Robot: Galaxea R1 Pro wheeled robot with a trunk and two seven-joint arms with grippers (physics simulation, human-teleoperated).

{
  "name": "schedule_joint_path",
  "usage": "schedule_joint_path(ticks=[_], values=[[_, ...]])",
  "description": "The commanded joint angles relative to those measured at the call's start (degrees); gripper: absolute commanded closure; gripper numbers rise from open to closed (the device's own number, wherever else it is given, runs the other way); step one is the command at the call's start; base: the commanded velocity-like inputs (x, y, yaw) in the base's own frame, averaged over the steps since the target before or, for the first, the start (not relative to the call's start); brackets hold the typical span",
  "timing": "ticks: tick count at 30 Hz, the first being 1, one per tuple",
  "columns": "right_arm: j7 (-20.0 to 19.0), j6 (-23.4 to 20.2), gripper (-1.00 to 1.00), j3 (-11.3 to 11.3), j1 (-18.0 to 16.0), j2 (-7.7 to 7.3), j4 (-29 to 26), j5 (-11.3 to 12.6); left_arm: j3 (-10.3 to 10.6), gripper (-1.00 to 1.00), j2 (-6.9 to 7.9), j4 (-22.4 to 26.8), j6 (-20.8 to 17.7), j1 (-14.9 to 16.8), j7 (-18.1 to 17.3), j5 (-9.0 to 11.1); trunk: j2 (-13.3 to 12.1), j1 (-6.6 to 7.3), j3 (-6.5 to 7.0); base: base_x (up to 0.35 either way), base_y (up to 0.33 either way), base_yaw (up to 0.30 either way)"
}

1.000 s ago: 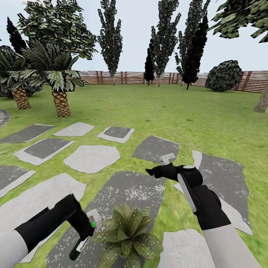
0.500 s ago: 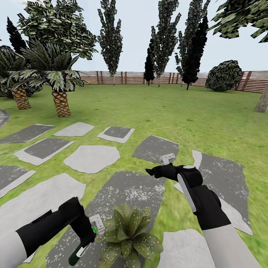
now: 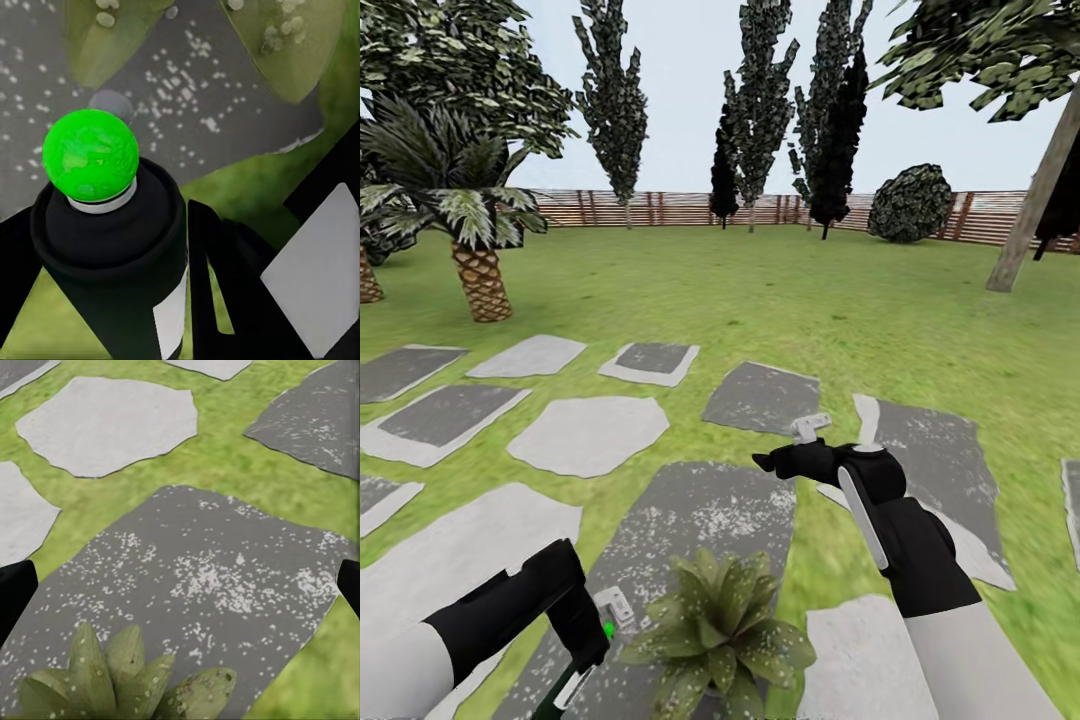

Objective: Pick up the pesticide atomizer in the garden and spray insectifuge to fully cover both potted plants in the garden.

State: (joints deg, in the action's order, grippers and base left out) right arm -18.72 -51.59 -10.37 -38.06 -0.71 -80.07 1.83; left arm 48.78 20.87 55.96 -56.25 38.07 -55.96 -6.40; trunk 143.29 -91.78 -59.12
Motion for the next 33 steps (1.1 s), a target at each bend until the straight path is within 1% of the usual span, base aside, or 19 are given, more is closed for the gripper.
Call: schedule_joint_path(ticks=[1,2,4,11,15,17,18,19,21,22,23,24,26,28,33], values=[[0.0,0.0,-1.0,0.0,0.0,0.0,0.0,0.0,-1.8,1.0,-0.1,-0.3,0.1,0.1,1.2,0.1,0.0,0.0,0.0,0.0,0.302,-0.292],[0.0,0.0,-1.0,0.1,0.0,0.0,0.0,0.0,-2.8,1.0,-0.11,-0.6,0.4,0.1,1.5,0.1,0.0,0.0,0.0,0.0,0.303,-0.292],[0.0,0.0,-1.0,0.1,0.0,0.0,0.0,0.0,-3.4,1.0,-0.12,-1.4,0.6,0.1,1.7,0.1,0.0,0.0,0.0,0.0,0.317,-0.292],[0.1,0.0,-1.0,0.2,0.0,-0.02,0.1,-0.1,-3.7,1.0,-0.2,-2.3,1.0,0.1,1.8,0.1,0.0,0.0,0.0,0.0,0.333,-0.292],[0.1,0.0,-1.0,0.2,0.0,0.0,0.0,-0.1,-3.8,1.0,-0.13,-2.7,2.5,0.1,1.8,0.1,0.0,0.0,0.0,0.0,0.336,-0.293],[0.1,0.5,-1.0,0.7,0.0,-0.07,-0.4,-0.1,-4.0,1.0,-0.16,-2.7,2.5,0.1,2.5,0.1,0.0,0.0,0.0,0.0,0.336,-0.293],[0.1,0.6,-1.0,1.3,0.0,-0.1,-0.6,-0.1,-4.4,1.0,-0.14,-2.8,2.5,0.1,2.6,0.1,0.0,0.0,0.0,0.005,0.336,-0.293],[0.0,0.6,-1.0,2.2,0.0,-0.11,-0.7,-0.1,-4.9,1.0,-0.17,-2.8,2.5,0.1,2.7,0.1,0.0,0.0,0.0,0.027,0.336,-0.293],[0.0,0.6,-1.0,5.4,0.0,-0.03,-0.8,-0.1,-6.8,1.0,-0.2,-2.8,2.6,0.1,4.0,0.1,0.0,0.0,0.0,0.075,0.335,-0.293],[-0.1,0.6,-1.0,6.1,0.0,-0.01,-0.9,-0.1,-7.2,1.0,-0.24,-2.8,3.3,0.1,4.4,0.1,0.0,0.0,0.0,0.136,0.323,-0.293],[-0.1,0.6,-1.0,6.5,0.0,-0.05,-0.9,-0.1,-7.4,1.0,-0.29,-4.2,5.0,0.1,4.6,0.2,0.0,0.0,0.0,0.168,0.313,-0.293],[-0.1,0.4,-1.0,6.7,0.0,-0.08,-0.9,-0.1,-7.4,1.0,-0.3,-4.6,5.2,0.1,4.6,0.2,0.0,0.0,0.0,0.171,0.312,-0.293],[-0.1,-0.7,-1.0,6.9,0.0,-0.63,-1.2,-0.1,-7.5,1.0,-1.05,-5.1,5.4,0.1,4.7,0.2,0.0,0.0,0.0,0.176,0.309,-0.293],[-0.1,-1.0,-1.0,7.0,0.0,-1.15,-1.2,-0.1,-7.5,1.0,-1.28,-5.4,5.5,0.1,4.7,0.2,0.0,0.0,0.0,0.204,0.285,-0.293],[0.0,-1.1,-1.0,6.9,0.0,-1.11,-1.1,-0.1,-7.4,1.0,-1.58,-5.7,7.5,0.1,4.4,0.2,0.0,0.0,0.0,0.271,0.158,-0.293]])
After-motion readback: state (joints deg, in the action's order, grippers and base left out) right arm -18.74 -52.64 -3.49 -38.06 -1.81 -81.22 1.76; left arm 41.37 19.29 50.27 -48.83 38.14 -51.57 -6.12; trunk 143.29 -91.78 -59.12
